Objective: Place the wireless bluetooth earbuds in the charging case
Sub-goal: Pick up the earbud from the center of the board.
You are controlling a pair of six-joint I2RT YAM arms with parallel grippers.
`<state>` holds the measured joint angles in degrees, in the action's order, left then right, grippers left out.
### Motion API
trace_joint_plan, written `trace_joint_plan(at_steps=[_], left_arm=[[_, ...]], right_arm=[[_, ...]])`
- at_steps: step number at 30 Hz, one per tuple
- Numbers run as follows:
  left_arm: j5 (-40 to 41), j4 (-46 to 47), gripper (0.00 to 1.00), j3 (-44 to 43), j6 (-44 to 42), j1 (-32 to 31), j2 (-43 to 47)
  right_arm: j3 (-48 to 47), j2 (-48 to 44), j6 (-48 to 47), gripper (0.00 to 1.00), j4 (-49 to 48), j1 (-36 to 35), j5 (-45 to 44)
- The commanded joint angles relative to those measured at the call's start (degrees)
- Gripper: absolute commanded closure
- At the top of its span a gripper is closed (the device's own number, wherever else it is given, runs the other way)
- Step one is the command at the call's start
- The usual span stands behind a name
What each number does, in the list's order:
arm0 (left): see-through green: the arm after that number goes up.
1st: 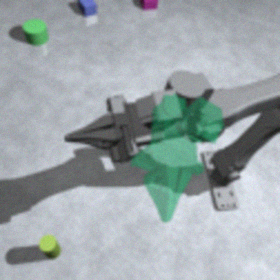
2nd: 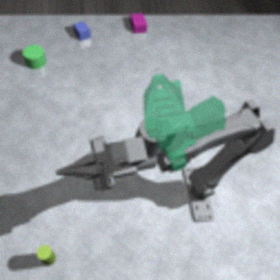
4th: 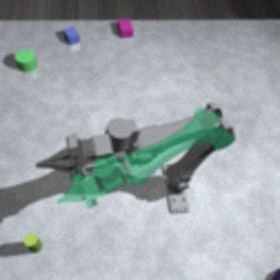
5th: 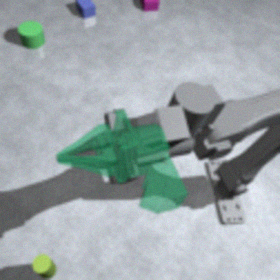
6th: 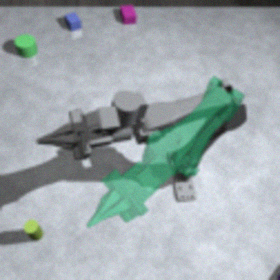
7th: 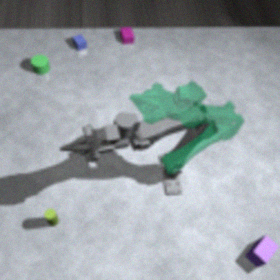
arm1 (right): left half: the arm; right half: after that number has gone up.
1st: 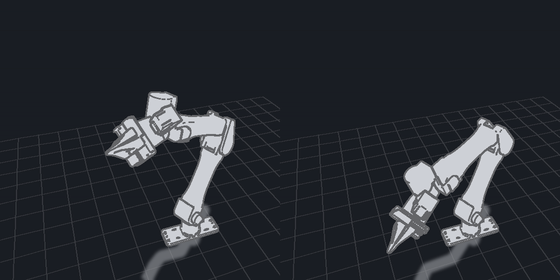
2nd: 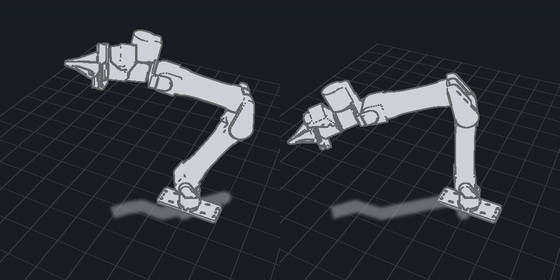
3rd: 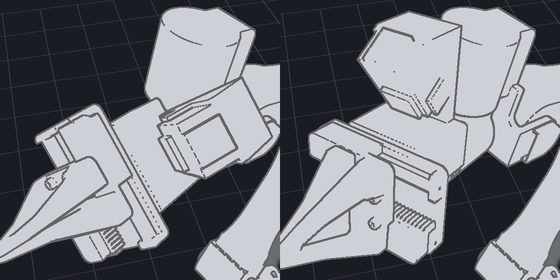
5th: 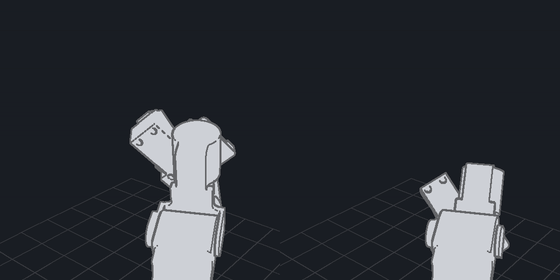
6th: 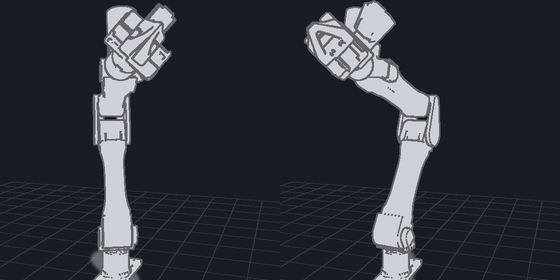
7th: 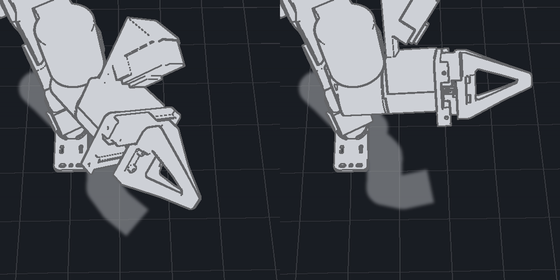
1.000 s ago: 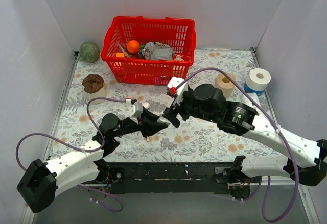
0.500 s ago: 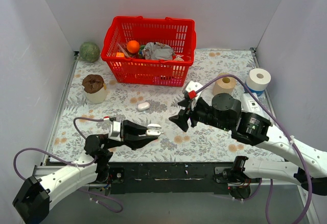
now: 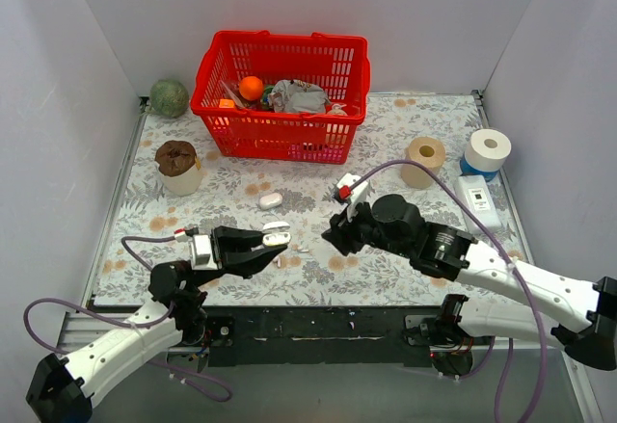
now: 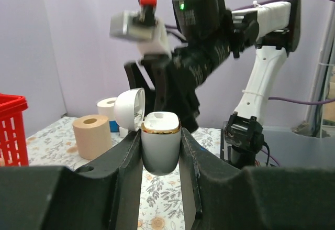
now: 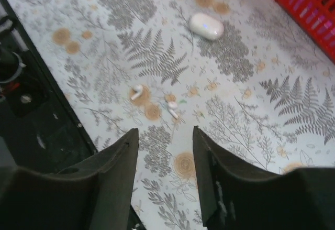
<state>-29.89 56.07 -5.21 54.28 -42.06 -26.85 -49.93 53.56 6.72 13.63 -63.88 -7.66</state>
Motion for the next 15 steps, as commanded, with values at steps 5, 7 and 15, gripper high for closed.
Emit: trace_joint_plan(at_steps=[5, 7, 15], left_arm=[[7.12, -8.96, 1.0, -2.08, -1.47, 0.4, 4.26], [8.79, -10.8, 1.0, -2.26, -0.76, 0.4, 4.96], [19.69, -27.14, 1.0, -5.86, 2.67, 0.4, 9.01]], right_arm=[[11.69, 7.94, 7.69, 0.85, -12.13, 10.88, 14.33], [13.28, 10.24, 7.34, 0.73, -14.93, 10.88, 16.7], [8.54, 23.69, 4.01, 0.61, -17.76, 9.03, 16.98]])
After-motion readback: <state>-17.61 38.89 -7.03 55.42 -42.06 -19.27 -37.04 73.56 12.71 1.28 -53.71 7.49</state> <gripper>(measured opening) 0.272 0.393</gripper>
